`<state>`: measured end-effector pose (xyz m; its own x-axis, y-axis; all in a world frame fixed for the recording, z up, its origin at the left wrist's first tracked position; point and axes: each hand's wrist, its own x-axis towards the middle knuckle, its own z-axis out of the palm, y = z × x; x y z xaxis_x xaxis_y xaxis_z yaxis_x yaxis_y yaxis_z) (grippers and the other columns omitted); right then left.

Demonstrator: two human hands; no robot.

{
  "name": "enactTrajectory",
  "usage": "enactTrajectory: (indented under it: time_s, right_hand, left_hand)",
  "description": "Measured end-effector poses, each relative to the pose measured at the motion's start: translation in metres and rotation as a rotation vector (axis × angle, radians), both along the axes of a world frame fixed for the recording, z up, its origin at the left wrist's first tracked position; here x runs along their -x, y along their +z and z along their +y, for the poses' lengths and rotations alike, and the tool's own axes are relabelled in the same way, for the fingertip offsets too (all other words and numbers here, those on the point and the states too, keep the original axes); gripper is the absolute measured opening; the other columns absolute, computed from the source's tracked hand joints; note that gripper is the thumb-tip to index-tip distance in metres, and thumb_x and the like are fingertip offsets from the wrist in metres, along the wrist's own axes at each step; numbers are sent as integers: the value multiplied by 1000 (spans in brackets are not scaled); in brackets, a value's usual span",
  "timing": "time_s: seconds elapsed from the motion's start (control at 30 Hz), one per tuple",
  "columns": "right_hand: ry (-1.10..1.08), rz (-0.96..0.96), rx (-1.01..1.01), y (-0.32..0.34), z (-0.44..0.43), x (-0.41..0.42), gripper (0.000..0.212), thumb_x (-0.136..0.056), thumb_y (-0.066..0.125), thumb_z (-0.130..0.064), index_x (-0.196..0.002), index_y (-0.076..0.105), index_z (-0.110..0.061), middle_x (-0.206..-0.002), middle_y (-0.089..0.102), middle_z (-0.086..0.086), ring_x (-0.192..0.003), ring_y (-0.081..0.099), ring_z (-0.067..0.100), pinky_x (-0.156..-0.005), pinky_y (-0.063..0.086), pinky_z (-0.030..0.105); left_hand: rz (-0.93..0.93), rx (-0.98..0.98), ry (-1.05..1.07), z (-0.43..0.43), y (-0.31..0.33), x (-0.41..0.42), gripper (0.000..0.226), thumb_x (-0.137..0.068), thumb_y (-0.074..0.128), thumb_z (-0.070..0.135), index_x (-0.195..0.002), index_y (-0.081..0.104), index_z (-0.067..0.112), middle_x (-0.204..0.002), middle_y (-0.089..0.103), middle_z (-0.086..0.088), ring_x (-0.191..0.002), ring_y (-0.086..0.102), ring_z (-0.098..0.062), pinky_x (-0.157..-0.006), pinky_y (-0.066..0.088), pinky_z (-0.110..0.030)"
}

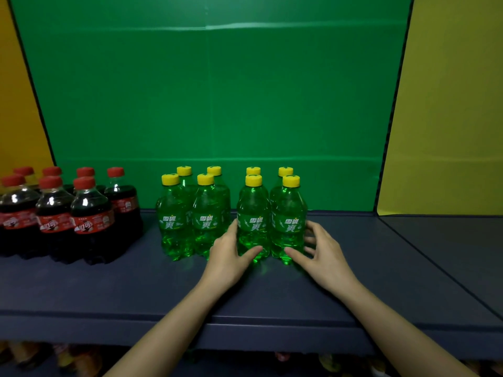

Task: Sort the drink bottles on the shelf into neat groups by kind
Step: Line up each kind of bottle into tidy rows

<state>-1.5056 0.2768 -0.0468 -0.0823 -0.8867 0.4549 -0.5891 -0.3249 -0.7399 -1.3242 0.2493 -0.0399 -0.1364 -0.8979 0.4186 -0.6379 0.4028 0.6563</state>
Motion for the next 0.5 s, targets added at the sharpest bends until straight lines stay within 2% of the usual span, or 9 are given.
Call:
enactTrajectory:
  time_s: [0.07, 0.13, 0.2, 0.27, 0.3, 0.33, 0.4, 0.47, 0.5]
  right_hand:
    - [-4, 39, -50, 0, 0, 1, 80, -77, 63, -54, -140, 30, -17, -132, 38, -5, -120, 40, 8, -100, 37, 22]
    - [-23, 36, -111, 3, 2, 1, 100, -69, 41, -82, -145, 19, -21, -146, 26, -5, -134, 28, 14, -112, 25, 40]
    - [0, -109, -142, 10, 0, 0, 95, -72, 27, -81, -147, 13, -25, -153, 18, -4, -140, 20, 14, -115, 17, 39]
    - [53, -316, -169, 18, -7, -4, 89, -72, 20, -72, -148, 11, -26, -155, 13, -6, -142, 15, 11, -114, 12, 34]
    - [67, -397, -168, 22, -11, -7, 89, -71, 20, -73, -148, 12, -28, -156, 12, -8, -142, 14, 10, -114, 10, 33]
    - [72, -465, -158, 25, -16, -10, 92, -70, 21, -78, -147, 13, -30, -156, 13, -10, -143, 14, 10, -116, 9, 35]
    - [69, -553, -114, 29, -26, -16, 105, -60, 30, -92, -146, 19, -33, -155, 19, -11, -142, 18, 10, -118, 12, 42]
    - [66, -580, -73, 28, -33, -21, 110, -51, 37, -95, -144, 26, -37, -151, 29, -12, -139, 26, 11, -116, 18, 48]
    - [68, -591, -60, 27, -34, -23, 110, -49, 41, -95, -142, 29, -37, -150, 32, -11, -138, 30, 13, -115, 20, 50]
  left_hand:
    - [-20, -2, -52, 3, -2, -6, 84, -80, 68, 35, -145, 22, 10, -140, 45, -7, -127, 44, -20, -102, 34, -25]
    - [-5, 63, -59, 13, -2, -19, 78, -76, 71, 37, -140, 34, 11, -133, 48, 3, -123, 48, -15, -103, 36, -24]
    - [121, 278, 15, 24, 3, -39, 55, -77, 69, 42, -121, 52, 14, -116, 58, 2, -105, 56, -15, -95, 45, -33]
    - [276, 469, 112, 25, 14, -61, 42, -80, 56, 51, -106, 53, 18, -104, 54, 3, -99, 53, -16, -89, 45, -36]
    - [355, 501, 166, 20, 20, -71, 41, -82, 49, 53, -105, 50, 19, -106, 49, 2, -102, 49, -17, -91, 43, -37]
    - [443, 473, 207, 9, 25, -82, 41, -85, 45, 52, -108, 48, 18, -111, 46, 1, -107, 46, -18, -95, 39, -37]
    - [662, 258, 216, -19, 35, -100, 53, -90, 40, 55, -122, 45, 13, -128, 44, -3, -119, 41, -16, -104, 31, -34]
    - [962, -42, 50, -47, 38, -111, 77, -83, 36, 70, -138, 38, 16, -139, 42, -1, -125, 40, -16, -109, 27, -40]
    - [1054, -171, -32, -54, 37, -113, 78, -83, 32, 72, -140, 36, 19, -138, 44, -1, -124, 43, -17, -108, 31, -46]
